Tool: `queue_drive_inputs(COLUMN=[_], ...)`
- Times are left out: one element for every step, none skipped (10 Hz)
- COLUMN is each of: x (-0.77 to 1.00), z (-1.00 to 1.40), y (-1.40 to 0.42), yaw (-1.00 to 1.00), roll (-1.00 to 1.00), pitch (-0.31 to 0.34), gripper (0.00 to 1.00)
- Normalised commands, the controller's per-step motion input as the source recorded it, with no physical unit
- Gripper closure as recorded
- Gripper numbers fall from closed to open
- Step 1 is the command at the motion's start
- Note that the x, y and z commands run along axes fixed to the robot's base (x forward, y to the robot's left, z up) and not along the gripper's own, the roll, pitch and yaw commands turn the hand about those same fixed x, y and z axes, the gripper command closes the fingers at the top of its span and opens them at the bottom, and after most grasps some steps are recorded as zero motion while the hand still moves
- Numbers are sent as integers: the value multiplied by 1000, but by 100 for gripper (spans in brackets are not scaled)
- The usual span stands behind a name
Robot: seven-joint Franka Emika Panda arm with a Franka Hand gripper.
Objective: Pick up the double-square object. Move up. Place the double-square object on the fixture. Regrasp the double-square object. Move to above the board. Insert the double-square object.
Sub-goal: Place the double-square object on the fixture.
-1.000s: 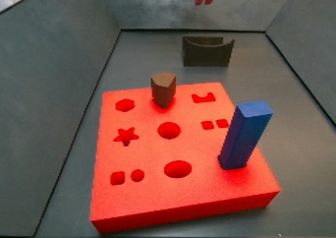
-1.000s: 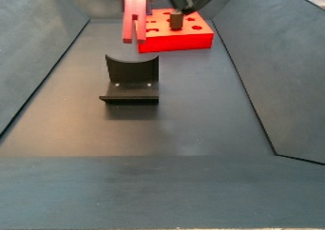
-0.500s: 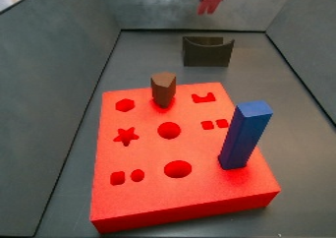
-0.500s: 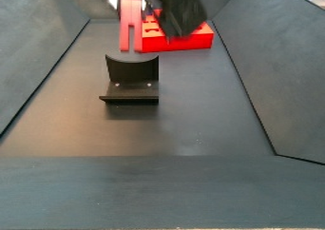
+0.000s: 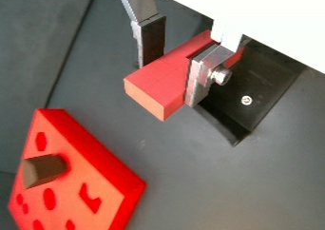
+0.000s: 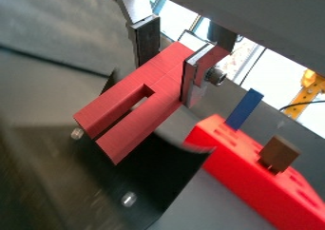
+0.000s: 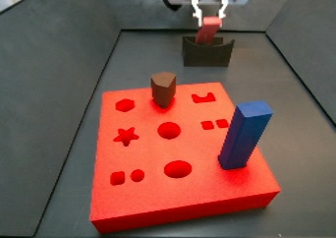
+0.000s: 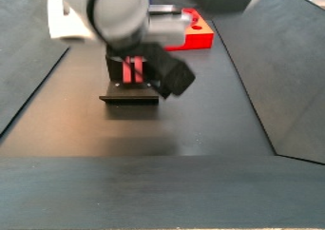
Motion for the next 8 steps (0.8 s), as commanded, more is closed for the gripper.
queue_drive_inputs(x=[164,128,115,87,68,57,56,0], z=[-944,-680,-559,-307,-263,-241,-238,0], y=[128,101,85,65,50,23,19,0], yaw=[-163,-156,-150,-129,-122,-104,-95,0], roll=[-189,-182,-180,-164,-153,-133,-129,0], pitch=[50,20,7,-24,-31,-42,-44,0], gripper=[100,100,100,100,100,100,100,0])
